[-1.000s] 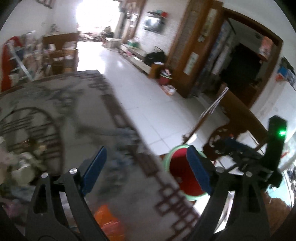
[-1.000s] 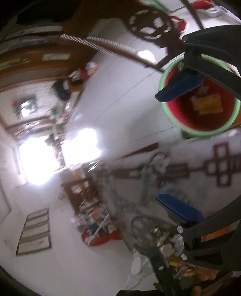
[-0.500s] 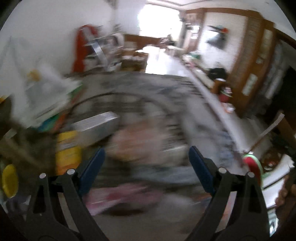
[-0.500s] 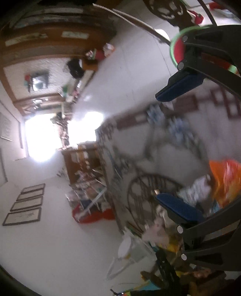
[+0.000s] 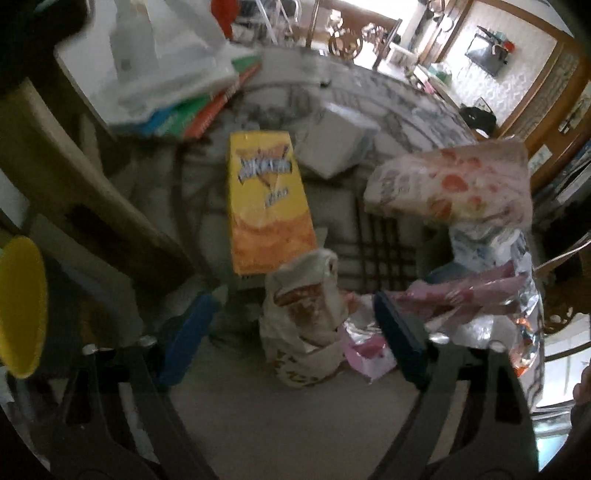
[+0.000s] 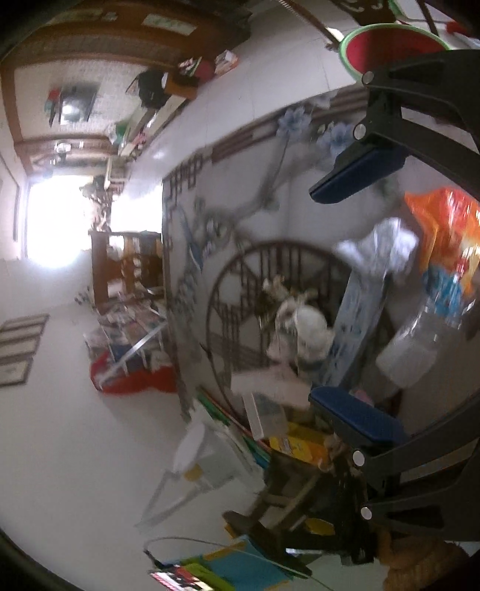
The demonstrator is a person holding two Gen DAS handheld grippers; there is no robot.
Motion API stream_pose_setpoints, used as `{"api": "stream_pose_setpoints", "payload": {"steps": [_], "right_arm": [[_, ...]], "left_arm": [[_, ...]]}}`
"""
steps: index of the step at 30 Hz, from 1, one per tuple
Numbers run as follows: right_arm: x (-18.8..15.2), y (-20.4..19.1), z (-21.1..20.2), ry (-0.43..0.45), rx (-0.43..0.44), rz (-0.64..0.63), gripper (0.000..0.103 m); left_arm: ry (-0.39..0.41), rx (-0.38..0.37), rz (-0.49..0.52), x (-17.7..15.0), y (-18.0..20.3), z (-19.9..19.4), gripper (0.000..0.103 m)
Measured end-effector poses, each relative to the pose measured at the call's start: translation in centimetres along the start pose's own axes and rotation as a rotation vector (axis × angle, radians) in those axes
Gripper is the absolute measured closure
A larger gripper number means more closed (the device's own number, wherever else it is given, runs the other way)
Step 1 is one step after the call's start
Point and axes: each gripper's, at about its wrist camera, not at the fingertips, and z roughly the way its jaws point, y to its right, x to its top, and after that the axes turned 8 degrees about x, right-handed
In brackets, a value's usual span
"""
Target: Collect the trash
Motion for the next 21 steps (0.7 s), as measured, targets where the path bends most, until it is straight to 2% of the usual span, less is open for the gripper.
{"api": "stream_pose_setpoints", "payload": {"steps": [3,5,9,13,17,21], "right_arm": [[1.2,-1.8,2.2,-0.056,0.059,-0.027,0.007],[1.8,-2.6,3.4,-0.084,0.1,-0.025,0.007],[3.6,-3.7,6.9,-0.142,0.179,0.024,0.007],[4.7,-4.1,10.1,-0.202,0.235,0.085,0.007],[4.8,-4.8,13.4,-0.274,0.252,0.103,0.007],[4.6,-5.9,14.8,-0.298,0.236,0.063,0.007]], "left_arm": [[-0.062,-0.066,0.001,-0.5,-0.1,1.5,0.06],[-0.05,-0.075,0.012,-0.7,0.0,1.3,0.065],[-0.019,-0.112,0.04,-0.7,0.3,0.4,0.067],[0.025,-0.114,0.074,-0.5,1.0,-0.9,0.067],[0.063,-0.123,0.104,-0.2,1.4,-2.0,0.067],[0.063,-0.143,0.086,0.0,1.0,-2.2,0.067]]}}
